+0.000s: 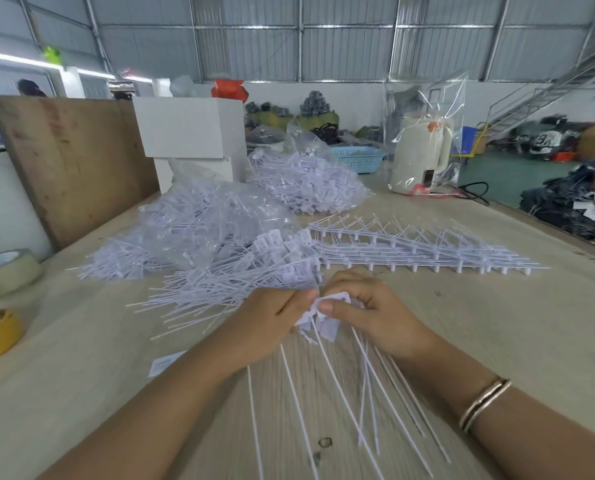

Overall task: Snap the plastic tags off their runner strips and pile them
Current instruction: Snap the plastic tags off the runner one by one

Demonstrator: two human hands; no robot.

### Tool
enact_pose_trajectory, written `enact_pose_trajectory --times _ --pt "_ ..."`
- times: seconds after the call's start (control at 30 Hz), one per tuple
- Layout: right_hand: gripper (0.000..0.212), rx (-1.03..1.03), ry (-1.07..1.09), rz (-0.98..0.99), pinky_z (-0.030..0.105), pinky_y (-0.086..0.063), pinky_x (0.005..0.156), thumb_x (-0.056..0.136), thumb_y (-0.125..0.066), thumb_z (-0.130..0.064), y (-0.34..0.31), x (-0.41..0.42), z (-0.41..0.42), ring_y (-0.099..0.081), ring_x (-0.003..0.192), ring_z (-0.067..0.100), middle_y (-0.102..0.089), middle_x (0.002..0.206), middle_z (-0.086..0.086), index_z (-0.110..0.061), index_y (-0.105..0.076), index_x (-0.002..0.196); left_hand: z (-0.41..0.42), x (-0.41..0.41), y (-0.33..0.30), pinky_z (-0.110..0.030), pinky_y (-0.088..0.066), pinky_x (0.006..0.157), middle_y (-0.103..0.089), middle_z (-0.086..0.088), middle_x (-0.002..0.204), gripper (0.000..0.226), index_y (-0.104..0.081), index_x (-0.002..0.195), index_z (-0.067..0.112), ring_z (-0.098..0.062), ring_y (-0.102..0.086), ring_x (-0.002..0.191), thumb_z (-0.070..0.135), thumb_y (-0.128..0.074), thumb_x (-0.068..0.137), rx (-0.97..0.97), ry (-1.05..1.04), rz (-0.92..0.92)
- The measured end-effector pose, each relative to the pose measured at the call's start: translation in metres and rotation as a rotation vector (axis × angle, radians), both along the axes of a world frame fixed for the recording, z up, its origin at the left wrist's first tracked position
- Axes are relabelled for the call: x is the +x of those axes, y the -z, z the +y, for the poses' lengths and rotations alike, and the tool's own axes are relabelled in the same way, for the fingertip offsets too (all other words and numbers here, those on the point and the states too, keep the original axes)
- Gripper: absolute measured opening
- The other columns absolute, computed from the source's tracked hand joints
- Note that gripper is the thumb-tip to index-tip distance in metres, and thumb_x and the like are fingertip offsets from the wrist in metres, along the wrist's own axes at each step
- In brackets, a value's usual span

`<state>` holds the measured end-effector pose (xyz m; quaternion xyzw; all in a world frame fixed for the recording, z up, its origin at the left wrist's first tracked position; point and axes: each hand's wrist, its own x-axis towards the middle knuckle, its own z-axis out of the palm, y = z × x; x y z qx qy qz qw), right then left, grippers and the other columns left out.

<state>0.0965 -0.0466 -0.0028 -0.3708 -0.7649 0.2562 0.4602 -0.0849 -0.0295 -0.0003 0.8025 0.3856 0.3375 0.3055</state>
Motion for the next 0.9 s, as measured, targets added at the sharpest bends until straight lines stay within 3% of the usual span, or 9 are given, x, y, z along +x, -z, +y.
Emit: enact_pose_trajectory --times 0.13,0.23,0.33,0.43,0.57,0.63,0.73,0.83,0.9 --pt "0.009 0.027 0.007 0.166 0.024 -0.045 0.075 0.082 -0.067 -0.018 -0.003 -0.004 -0.002 -0.057 0.075 0.017 -0.063 0.074 0.000 -0.013 -0.071 0.076 0.003 0.000 -0.002 -0.013 -0.040 0.054 -0.051 0.012 0.045 0.050 -0.056 0.047 0.034 0.002 -0.047 0.045 0.054 -0.034 0.087 -0.053 -0.037 -0.092" --pt "0.024 -0.068 0.110 0.451 0.017 -0.045 0.075 0.080 -0.062 -0.024 -0.008 0.010 -0.003 -0.057 0.077 0.015 -0.060 0.082 0.017 -0.002 -0.069 0.079 0.008 -0.009 -0.009 -0.008 -0.038 0.051 -0.046 0.009 0.042 0.053 -0.047 0.043 0.030 0.000 -0.043 0.041 0.060 -0.030 0.083 -0.030 -0.113 -0.163" --pt "0.018 -0.145 0.195 0.272 0.028 -0.037 0.079 0.084 -0.063 -0.018 -0.007 0.024 0.000 -0.053 0.078 0.013 -0.059 0.076 0.003 -0.007 -0.065 0.070 0.008 -0.013 -0.008 -0.012 -0.036 0.051 -0.046 0.010 0.043 0.051 -0.040 0.047 0.025 -0.001 -0.044 0.042 0.059 -0.032 0.085 0.037 -0.134 -0.146" --pt "0.017 -0.195 0.373 -0.145 0.037 -0.027 0.092 0.088 -0.063 -0.027 0.001 0.030 0.011 -0.051 0.100 0.011 -0.062 0.091 -0.007 -0.024 -0.066 0.072 0.003 -0.012 -0.003 -0.029 -0.042 0.058 -0.045 0.008 0.045 0.049 -0.036 0.050 0.025 -0.012 -0.052 0.050 0.058 -0.030 0.086 0.169 -0.130 0.032" --pt "0.025 -0.220 0.585 -0.563 0.030 -0.011 0.084 0.091 -0.052 -0.045 0.009 0.028 0.019 -0.035 0.124 0.011 -0.052 0.111 -0.014 -0.038 -0.064 0.112 0.000 -0.008 0.000 -0.032 -0.040 0.056 -0.050 -0.002 0.052 0.052 -0.038 0.056 0.019 -0.015 -0.046 0.048 0.052 -0.026 0.094 0.319 -0.153 0.310" --pt "0.032 -0.119 0.636 -0.526 0.029 -0.012 0.081 0.092 -0.051 -0.041 0.007 0.026 0.018 -0.040 0.120 0.012 -0.051 0.109 -0.015 -0.037 -0.058 0.123 0.000 -0.004 -0.002 -0.030 -0.034 0.053 -0.040 0.002 0.049 0.050 -0.034 0.056 0.020 -0.012 -0.038 0.045 0.047 -0.027 0.097 0.347 -0.162 0.368" --pt "0.016 -0.005 0.452 -0.210 0.036 -0.024 0.094 0.092 -0.055 -0.035 0.001 0.018 0.008 -0.049 0.105 0.012 -0.059 0.094 -0.011 -0.029 -0.070 0.098 0.001 0.008 -0.011 -0.031 -0.041 0.060 -0.051 0.000 0.056 0.048 -0.036 0.056 0.028 -0.016 -0.052 0.055 0.044 -0.024 0.100 0.335 -0.147 0.434" --pt "0.038 -0.073 0.185 -0.169 0.036 -0.030 0.092 0.086 -0.051 -0.058 0.000 0.003 -0.004 -0.052 0.093 0.010 -0.063 0.082 0.000 -0.026 -0.068 0.074 0.003 0.021 -0.020 -0.027 -0.044 0.063 -0.065 -0.002 0.067 0.050 -0.050 0.059 0.037 -0.013 -0.059 0.060 0.044 -0.023 0.100 0.258 -0.102 0.335" --pt "0.047 -0.089 0.167 -0.173 0.045 -0.034 0.095 0.087 -0.051 -0.054 0.002 0.000 -0.004 -0.056 0.092 0.018 -0.064 0.082 0.010 -0.013 -0.069 0.074 0.006 0.026 -0.024 -0.025 -0.044 0.062 -0.064 -0.002 0.064 0.051 -0.053 0.060 0.032 -0.010 -0.058 0.058 0.043 -0.023 0.100 0.205 -0.076 0.274"
